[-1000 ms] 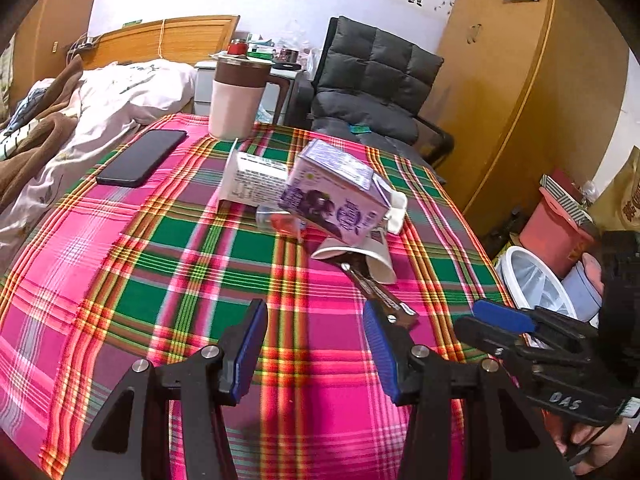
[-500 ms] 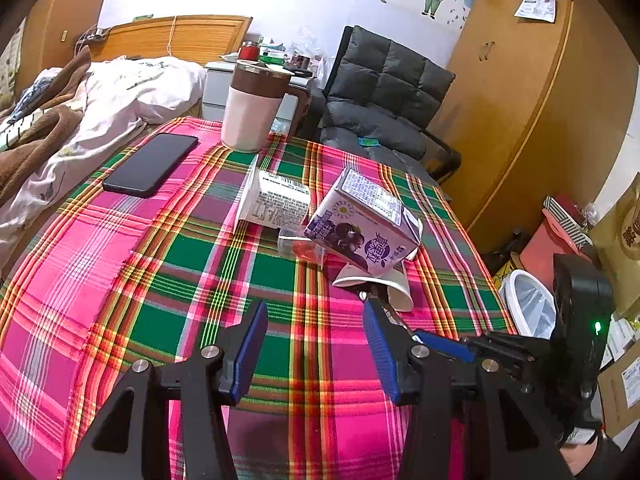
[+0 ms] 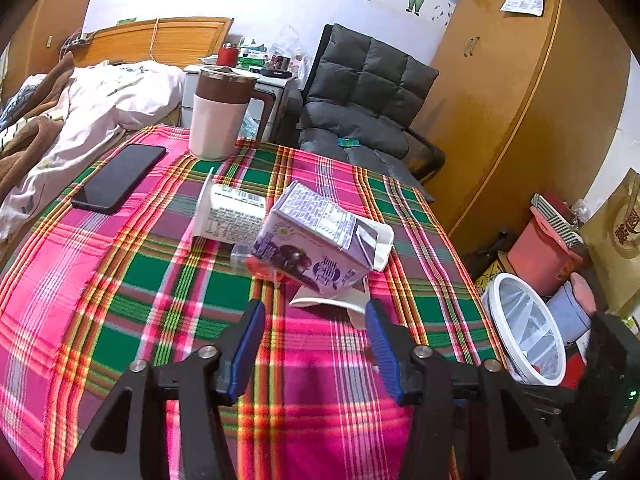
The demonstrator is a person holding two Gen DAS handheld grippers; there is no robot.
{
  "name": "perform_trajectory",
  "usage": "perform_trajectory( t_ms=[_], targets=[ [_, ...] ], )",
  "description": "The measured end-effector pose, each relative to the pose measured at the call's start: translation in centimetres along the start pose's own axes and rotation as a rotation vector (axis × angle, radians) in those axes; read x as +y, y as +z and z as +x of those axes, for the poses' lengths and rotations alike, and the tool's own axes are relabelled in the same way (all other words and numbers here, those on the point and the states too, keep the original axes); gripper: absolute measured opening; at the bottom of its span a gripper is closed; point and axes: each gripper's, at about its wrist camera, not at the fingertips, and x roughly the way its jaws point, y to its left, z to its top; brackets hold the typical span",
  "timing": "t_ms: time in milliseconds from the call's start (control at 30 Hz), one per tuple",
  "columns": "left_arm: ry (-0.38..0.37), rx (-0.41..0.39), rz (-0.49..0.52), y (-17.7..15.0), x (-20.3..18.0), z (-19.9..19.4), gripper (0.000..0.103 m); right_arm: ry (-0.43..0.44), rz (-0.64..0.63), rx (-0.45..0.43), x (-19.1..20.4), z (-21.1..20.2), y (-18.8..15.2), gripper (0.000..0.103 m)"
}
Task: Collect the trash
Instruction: 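Grasp the brown snack wrapper with the right tool, then grasp the purple milk carton with the left tool while the right tool holds the wrapper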
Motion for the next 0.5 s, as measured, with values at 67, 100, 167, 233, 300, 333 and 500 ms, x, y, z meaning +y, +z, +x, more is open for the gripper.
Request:
perform_trajectory(
  t_ms=[67, 100, 167, 233, 300, 333, 500],
  targets=[
    [0.008, 0.009, -0.001, 0.3, -0.4, 0.9, 0.056, -0.019, 0.023, -0.011, -0.9, -0.3, 0.0, 0.008],
    [0.017, 0.013, 0.004, 0.5, -0.7, 1.4, 0.056, -0.025, 0.032, -0.016, -1.2, -0.4, 0.0, 0.008],
    [0.047, 0.012, 0.018, 0.8, -1.4, 2.6, 0.056, -0.035, 0.047, -0.024, -1.8, -0.7, 0.1, 0.008],
    [0.067, 0.017, 0.021, 1.1, -1.6, 3.5, 0.056, -0.039, 0.055, -0.027, -2.0, -0.6, 0.3, 0.008],
    [0.097, 0.008, 0.022, 1.4, -1.6, 4.1, 0.056, -0.040, 0.060, -0.029, -2.2, -0.6, 0.3, 0.008],
    [0.112, 0.005, 0.011, 1.4, -1.3, 4.1, 0.056, -0.040, 0.061, -0.030, -2.3, -0.7, 0.3, 0.008],
    [0.174, -0.026, -0.041, 0.8, 1.6, 2.2, 0.056, -0.029, 0.062, -0.042, -2.1, -0.8, 0.4, 0.008]
  ],
)
